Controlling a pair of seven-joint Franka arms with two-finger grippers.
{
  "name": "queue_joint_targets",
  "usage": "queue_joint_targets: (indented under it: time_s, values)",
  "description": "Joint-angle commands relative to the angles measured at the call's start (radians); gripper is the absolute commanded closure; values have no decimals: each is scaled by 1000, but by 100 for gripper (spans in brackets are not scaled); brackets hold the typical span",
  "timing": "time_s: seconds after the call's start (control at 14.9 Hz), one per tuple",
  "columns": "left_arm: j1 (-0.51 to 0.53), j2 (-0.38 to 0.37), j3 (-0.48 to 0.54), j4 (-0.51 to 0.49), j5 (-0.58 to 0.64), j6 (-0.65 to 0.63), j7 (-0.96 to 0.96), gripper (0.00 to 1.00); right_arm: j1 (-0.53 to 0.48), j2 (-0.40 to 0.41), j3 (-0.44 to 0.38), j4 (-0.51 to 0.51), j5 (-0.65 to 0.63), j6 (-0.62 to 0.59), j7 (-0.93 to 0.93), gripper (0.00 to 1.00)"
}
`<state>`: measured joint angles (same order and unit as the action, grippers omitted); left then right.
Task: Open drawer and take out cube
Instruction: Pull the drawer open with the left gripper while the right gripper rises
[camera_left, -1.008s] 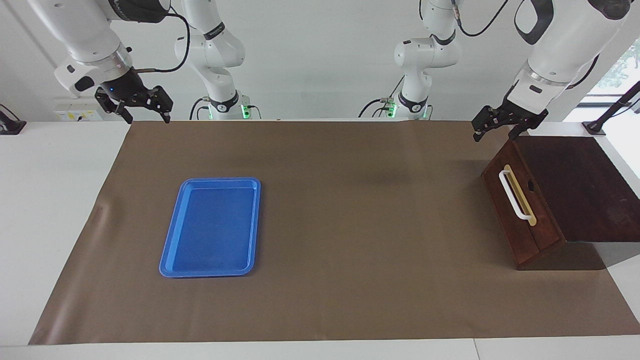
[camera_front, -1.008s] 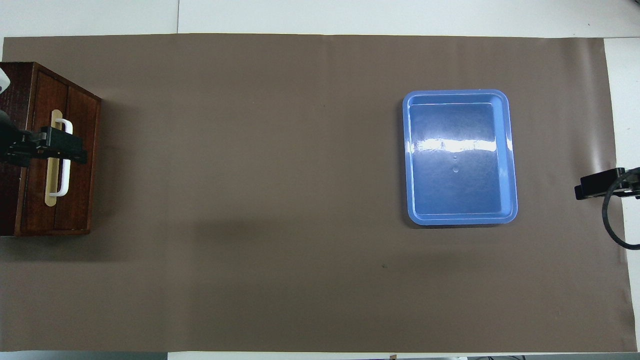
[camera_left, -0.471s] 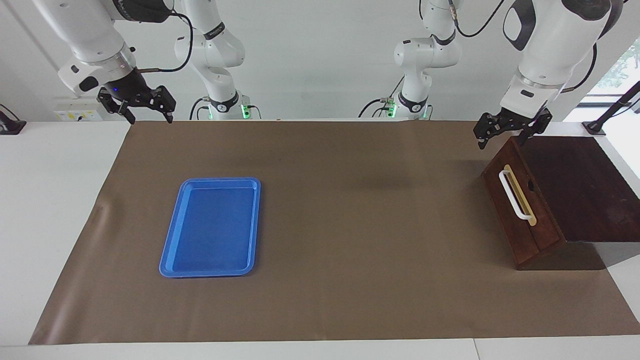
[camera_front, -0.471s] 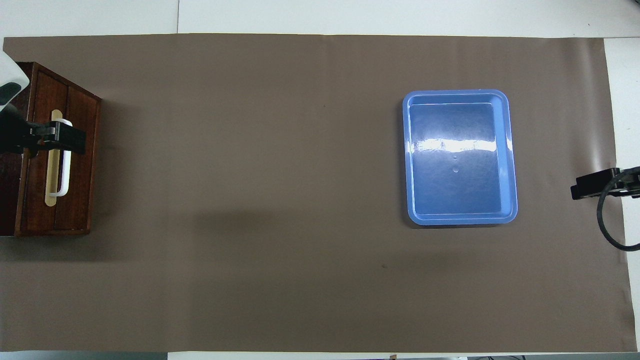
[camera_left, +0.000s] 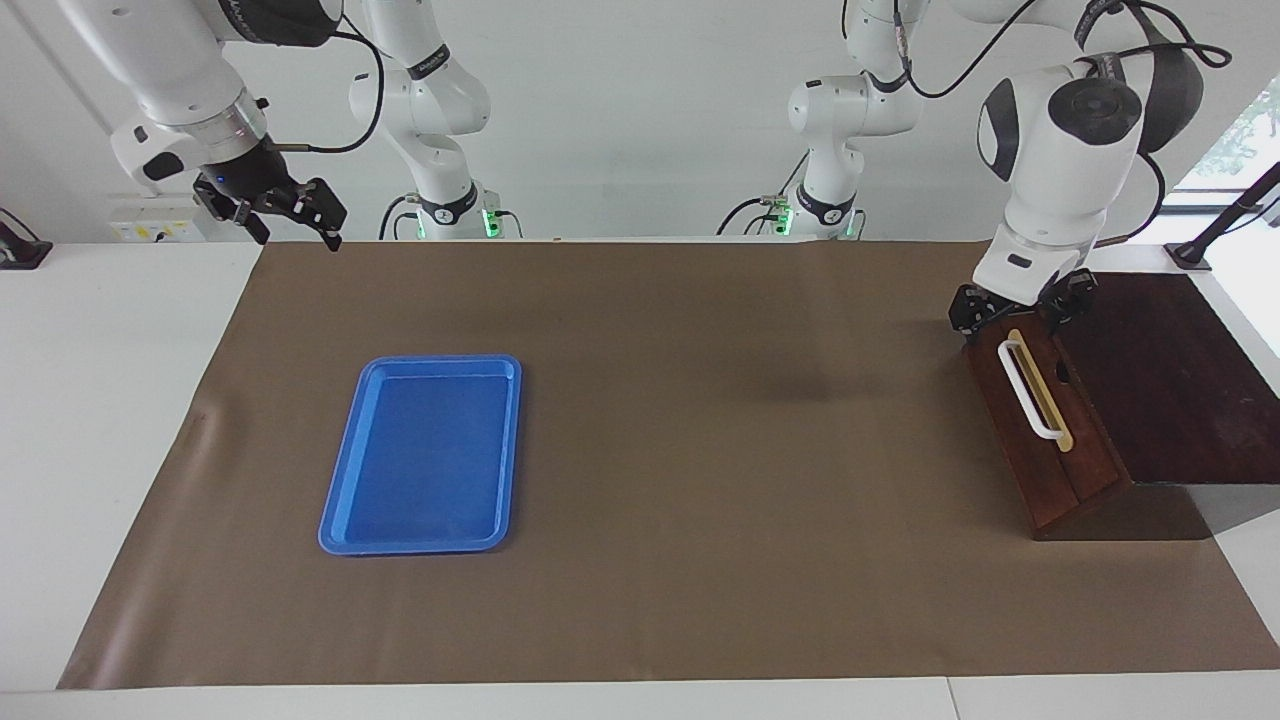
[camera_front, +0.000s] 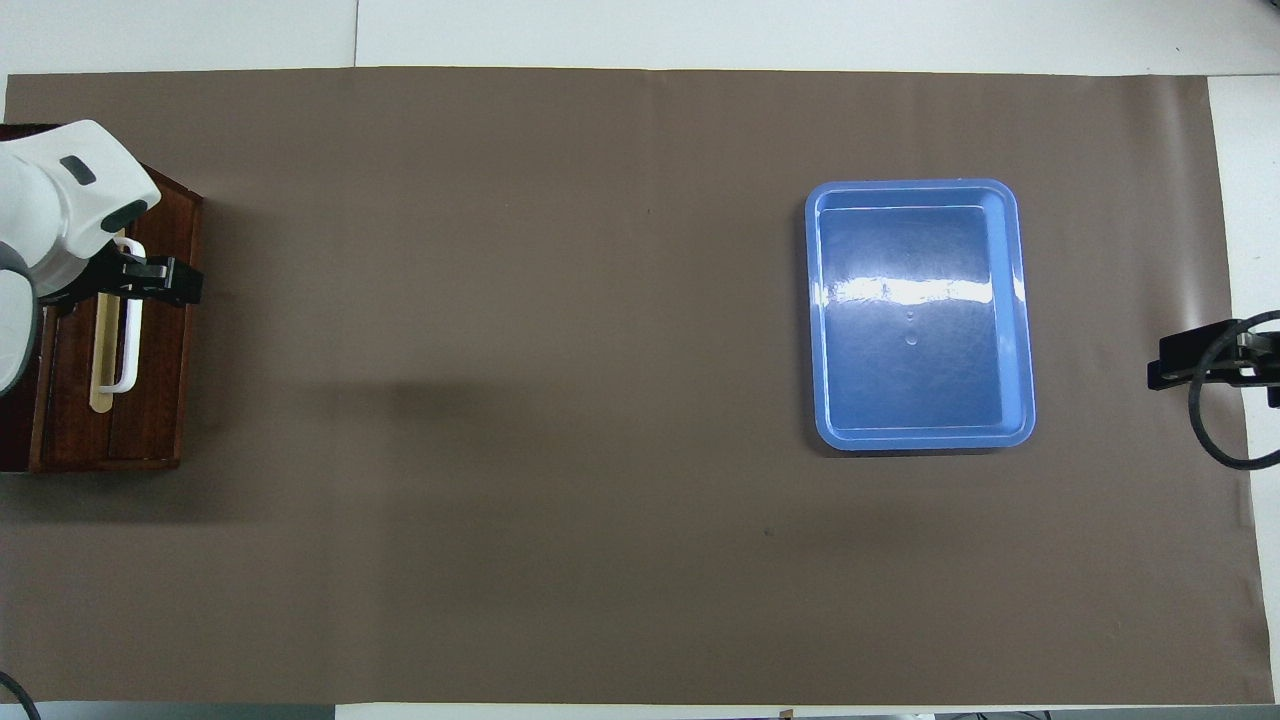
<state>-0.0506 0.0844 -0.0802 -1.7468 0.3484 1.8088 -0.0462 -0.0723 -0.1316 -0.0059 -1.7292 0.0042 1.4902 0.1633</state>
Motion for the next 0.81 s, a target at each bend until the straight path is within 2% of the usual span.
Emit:
queue_joint_targets:
  time_s: [0.0,0.13,0.34,0.74]
  values:
    - [-28,46,7,-32,99,75,-15,0,-15,-14,10,-21,-1,4,186,0]
    - [-22,60,8,-81,148,131,-29,0,-15,-13,10,-21,0,7,341,0]
    - [23,48,8,-181,150,263,-43,0,-15,-13,12,-32,6,2,528,1]
    - [46,57,11,-206,156,320,-43,0,-17,0,10,-39,107,25,1026,3]
